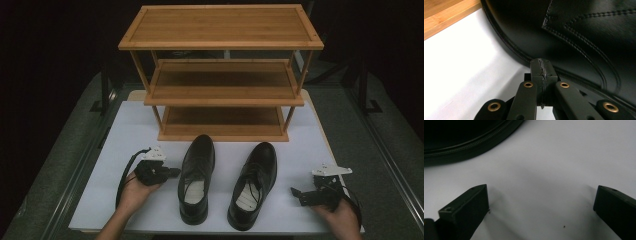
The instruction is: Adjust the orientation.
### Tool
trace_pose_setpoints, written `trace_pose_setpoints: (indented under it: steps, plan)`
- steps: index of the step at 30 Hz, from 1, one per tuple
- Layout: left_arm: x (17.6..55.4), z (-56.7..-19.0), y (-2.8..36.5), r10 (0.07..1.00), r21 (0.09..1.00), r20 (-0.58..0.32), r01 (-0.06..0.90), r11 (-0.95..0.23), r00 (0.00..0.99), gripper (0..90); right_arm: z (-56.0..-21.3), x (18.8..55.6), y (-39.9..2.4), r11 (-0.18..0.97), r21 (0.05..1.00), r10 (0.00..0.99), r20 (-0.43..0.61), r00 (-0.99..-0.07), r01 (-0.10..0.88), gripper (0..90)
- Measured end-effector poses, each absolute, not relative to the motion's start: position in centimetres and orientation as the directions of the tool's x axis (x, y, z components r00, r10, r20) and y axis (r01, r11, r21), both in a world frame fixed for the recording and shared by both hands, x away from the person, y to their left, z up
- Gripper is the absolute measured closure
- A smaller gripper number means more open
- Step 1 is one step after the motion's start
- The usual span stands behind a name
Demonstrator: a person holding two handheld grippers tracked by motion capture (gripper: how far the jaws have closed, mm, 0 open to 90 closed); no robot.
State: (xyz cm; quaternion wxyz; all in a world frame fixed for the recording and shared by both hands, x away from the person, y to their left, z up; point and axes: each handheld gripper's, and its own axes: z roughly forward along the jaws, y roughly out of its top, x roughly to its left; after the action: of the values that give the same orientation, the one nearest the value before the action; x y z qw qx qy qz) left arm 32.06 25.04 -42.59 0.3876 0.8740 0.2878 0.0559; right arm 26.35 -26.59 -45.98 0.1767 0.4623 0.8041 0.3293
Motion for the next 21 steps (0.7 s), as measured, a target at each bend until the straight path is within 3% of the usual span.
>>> trace_pose_setpoints:
  steps: [3,4,6,7,9,10,13,14,21]
  plan:
    - [31.9,-42.4,25.7,0.555,0.72,-0.129,0.463,-0.518,0.822,77.0,-46.0,26.4,-26.6,0.356,0.693,0.86,0.02,-0.51,0.627,0.0]
    - [31.7,-42.3,26.1,0.561,0.722,-0.127,0.464,-0.514,0.818,77.0,-46.0,26.4,-26.6,0.356,0.693,0.86,0.02,-0.51,0.627,0.0]
    - [31.5,-42.2,26.7,0.574,0.722,-0.109,0.462,-0.516,0.812,66.4,-46.0,26.4,-26.6,0.357,0.694,0.859,0.019,-0.511,0.625,0.0]
    - [31.2,-42.1,27.3,0.587,0.726,-0.102,0.464,-0.508,0.803,56.9,-46.0,26.3,-26.6,0.355,0.693,0.86,0.021,-0.51,0.627,0.0]
    - [31.0,-42.0,27.8,0.589,0.727,-0.102,0.465,-0.506,0.801,52.7,-46.0,26.3,-26.6,0.354,0.692,0.861,0.022,-0.508,0.629,0.0]
    - [30.6,-41.9,28.4,0.601,0.726,-0.094,0.468,-0.504,0.793,41.0,-46.0,26.3,-26.6,0.354,0.692,0.861,0.022,-0.508,0.629,0.0]
    - [30.1,-42.0,29.1,0.618,0.727,-0.077,0.469,-0.502,0.782,27.9,-46.0,26.3,-26.6,0.354,0.692,0.861,0.021,-0.508,0.629,0.0]
    - [29.9,-42.0,29.3,0.624,0.724,-0.074,0.472,-0.502,0.778,27.9,-46.0,26.3,-26.6,0.354,0.692,0.861,0.021,-0.509,0.629,0.0]
    - [28.6,-42.5,30.7,0.644,0.699,-0.027,0.475,-0.534,0.764,5.9,-46.0,26.3,-26.6,0.356,0.691,0.86,0.021,-0.509,0.629,0.0]
